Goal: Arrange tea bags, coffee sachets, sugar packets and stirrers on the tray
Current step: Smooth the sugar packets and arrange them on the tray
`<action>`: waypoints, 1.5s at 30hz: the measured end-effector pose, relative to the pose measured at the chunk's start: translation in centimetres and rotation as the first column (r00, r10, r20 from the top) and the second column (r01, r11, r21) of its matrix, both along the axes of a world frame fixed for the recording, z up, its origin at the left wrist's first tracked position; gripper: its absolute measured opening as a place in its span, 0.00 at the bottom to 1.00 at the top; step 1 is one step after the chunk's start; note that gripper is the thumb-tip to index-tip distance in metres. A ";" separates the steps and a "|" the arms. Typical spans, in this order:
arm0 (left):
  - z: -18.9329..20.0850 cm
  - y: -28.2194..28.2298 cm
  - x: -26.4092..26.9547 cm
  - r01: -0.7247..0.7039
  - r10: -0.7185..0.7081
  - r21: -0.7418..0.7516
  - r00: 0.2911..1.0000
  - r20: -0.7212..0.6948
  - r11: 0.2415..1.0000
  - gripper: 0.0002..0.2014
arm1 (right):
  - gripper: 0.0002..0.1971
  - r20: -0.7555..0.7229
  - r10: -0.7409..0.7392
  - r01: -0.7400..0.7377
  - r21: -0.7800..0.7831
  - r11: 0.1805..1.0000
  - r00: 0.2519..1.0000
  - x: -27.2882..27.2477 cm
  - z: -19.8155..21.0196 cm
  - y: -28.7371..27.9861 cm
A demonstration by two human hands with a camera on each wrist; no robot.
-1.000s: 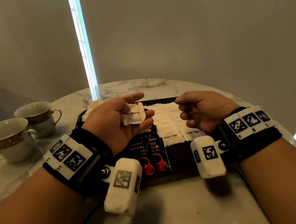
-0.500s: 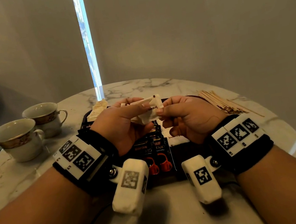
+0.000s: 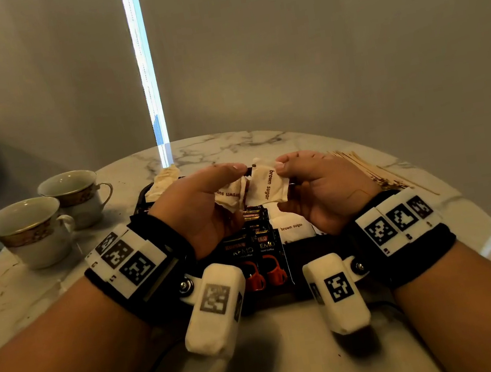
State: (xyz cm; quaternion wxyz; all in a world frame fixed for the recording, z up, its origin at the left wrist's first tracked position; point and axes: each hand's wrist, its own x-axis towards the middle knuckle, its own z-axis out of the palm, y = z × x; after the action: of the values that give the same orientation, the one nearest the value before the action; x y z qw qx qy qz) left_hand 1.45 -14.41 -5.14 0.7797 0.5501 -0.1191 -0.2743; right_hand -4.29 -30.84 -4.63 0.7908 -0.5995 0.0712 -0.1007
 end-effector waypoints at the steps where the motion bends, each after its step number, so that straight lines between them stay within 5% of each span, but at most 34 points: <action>1: -0.1 0.1 0.0 0.018 -0.018 0.014 1.000 0.015 1.000 0.21 | 0.03 0.005 0.011 -0.011 -0.016 1.000 1.000 -0.1 0.0 0.0; 3: -0.1 0.1 -0.2 0.052 -0.055 0.044 0.997 0.054 0.998 0.22 | 0.05 0.015 0.036 -0.035 -0.043 0.998 0.999 -0.2 0.0 0.2; 7: 0.0 -0.1 -0.2 0.001 -0.001 0.005 0.999 0.033 1.000 0.05 | 0.12 0.048 0.044 -0.044 -0.017 0.999 0.998 -0.1 -0.1 0.4; 10: -0.1 0.0 0.2 -0.016 0.019 -0.082 0.999 0.032 0.997 0.07 | 0.15 0.029 0.054 -0.052 -0.091 0.994 0.998 -0.1 -0.3 0.3; 14: -0.1 0.1 0.1 0.033 -0.028 -0.080 0.997 0.065 0.996 0.08 | 0.07 0.020 -0.003 0.006 -0.128 0.992 1.000 0.1 -0.5 0.0; 18: -0.3 -0.1 0.0 0.015 -0.012 -0.034 0.995 0.099 0.999 0.24 | 0.12 0.025 0.015 -0.010 -0.169 0.986 1.000 0.1 -0.6 -0.1; 21: -0.3 -0.2 0.1 -0.027 0.029 -0.024 0.996 0.087 0.999 0.17 | 0.17 0.035 0.021 -0.015 -0.160 0.987 0.999 0.1 -0.6 0.0; 24: -0.2 -0.1 0.2 -0.041 0.041 -0.007 0.997 0.071 0.999 0.07 | 0.07 0.034 0.003 0.002 -0.154 0.988 0.999 0.2 -0.6 0.0; 31: -0.3 -0.3 0.1 -0.054 0.054 0.004 0.995 0.087 0.999 0.03 | 0.03 0.023 -0.008 0.011 -0.169 0.985 1.000 0.0 -0.3 -0.3; 37: -0.3 -0.1 0.2 -0.048 0.046 0.020 0.991 0.128 0.999 0.03 | 0.05 0.018 0.026 -0.022 -0.218 0.976 0.999 0.0 -0.4 -0.4; 45: -0.3 -0.1 0.2 -0.020 0.021 -0.007 0.996 0.084 1.000 0.16 | 0.04 -0.024 0.033 -0.039 -0.308 0.951 0.999 0.4 -0.6 -1.4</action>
State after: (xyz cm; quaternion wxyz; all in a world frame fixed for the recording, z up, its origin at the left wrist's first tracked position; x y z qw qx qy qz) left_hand 1.63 -14.50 -5.39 0.7784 0.5600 -0.1469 -0.2426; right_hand -3.93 -32.19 -5.25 0.6886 -0.7177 0.0511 -0.0907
